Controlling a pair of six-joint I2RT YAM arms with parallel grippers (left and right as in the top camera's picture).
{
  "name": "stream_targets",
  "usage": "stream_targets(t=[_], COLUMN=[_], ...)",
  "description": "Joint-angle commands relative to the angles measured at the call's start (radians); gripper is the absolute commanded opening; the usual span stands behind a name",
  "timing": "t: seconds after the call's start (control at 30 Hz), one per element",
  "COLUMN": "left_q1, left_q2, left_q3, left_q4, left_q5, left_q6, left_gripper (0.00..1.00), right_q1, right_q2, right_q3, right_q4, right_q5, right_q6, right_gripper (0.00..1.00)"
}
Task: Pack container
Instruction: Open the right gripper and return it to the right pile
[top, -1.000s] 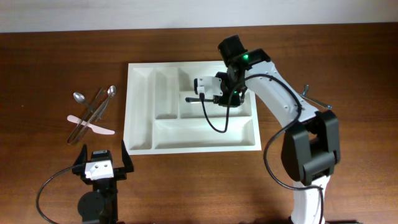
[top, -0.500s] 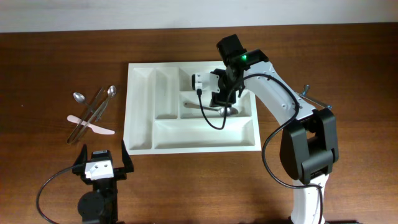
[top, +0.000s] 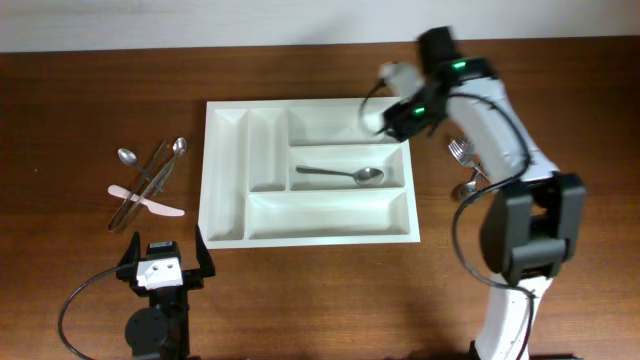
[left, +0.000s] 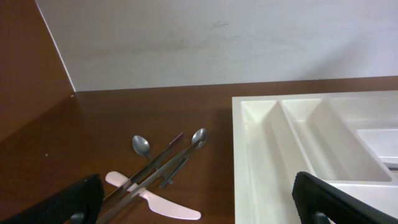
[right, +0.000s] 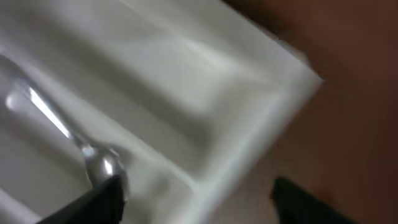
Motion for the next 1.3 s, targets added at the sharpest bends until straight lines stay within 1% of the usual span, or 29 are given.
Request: stream_targets(t=[0.0, 0.13, 0.33, 0.43, 0.57, 0.7, 0.83, 0.97, 1.1, 1.27], left_q1=[0.005, 0.005, 0.005, 0.005, 0.005, 0.005, 0.005, 0.005, 0.005, 0.005], left_q2=[-0.010, -0.010, -0.010, -0.010, -0.010, -0.010, -0.010, -0.010, -0.010, -0.010], left_q3=[-0.002, -0.002, -0.002, -0.002, -0.002, -0.002, -0.002, -0.002, -0.002, -0.002], left_q4=[-0.005, -0.005, -0.005, -0.005, -0.005, -0.005, -0.005, -0.005, -0.005, -0.005], left_q5=[0.011, 0.011, 0.011, 0.011, 0.011, 0.011, 0.011, 0.011, 0.011, 0.011], left_q6=[0.010, 0.010, 0.010, 0.010, 0.010, 0.010, 0.010, 0.010, 0.010, 0.010], left_gripper=[0.99, 0.99, 0.99, 0.99, 0.99, 0.99, 0.99, 0.99, 0.99, 0.99], right_q1=[-0.084, -0.172, -0.300, -0.341, -0.354, -0.350, -0.351, -0.350, -0.350, -0.350], right_q2=[0.006, 0.011, 0.011, 0.011, 0.011, 0.012, 0.013, 0.013, 0.013, 0.013], right_q3=[0.029, 0.024, 0.024, 0.019, -0.010, -0.062, -0.124, -0.204, -0.262, -0.282], right_q4=[-0.093, -0.187, -0.245, -0.258, -0.258, -0.238, -0.212, -0.192, -0.149, -0.108], right_q5=[-0.050, -0.055, 0.006, 0.053, 0.112, 0.127, 0.129, 0.129, 0.129, 0.122], right_q6=[0.234, 0.254, 0.445, 0.445, 0.344, 0.205, 0.140, 0.045, 0.023, 0.020], right_gripper=[0.94, 0.94, 0.89, 0.89, 0.89, 0.89, 0.89, 0.89, 0.90, 0.91])
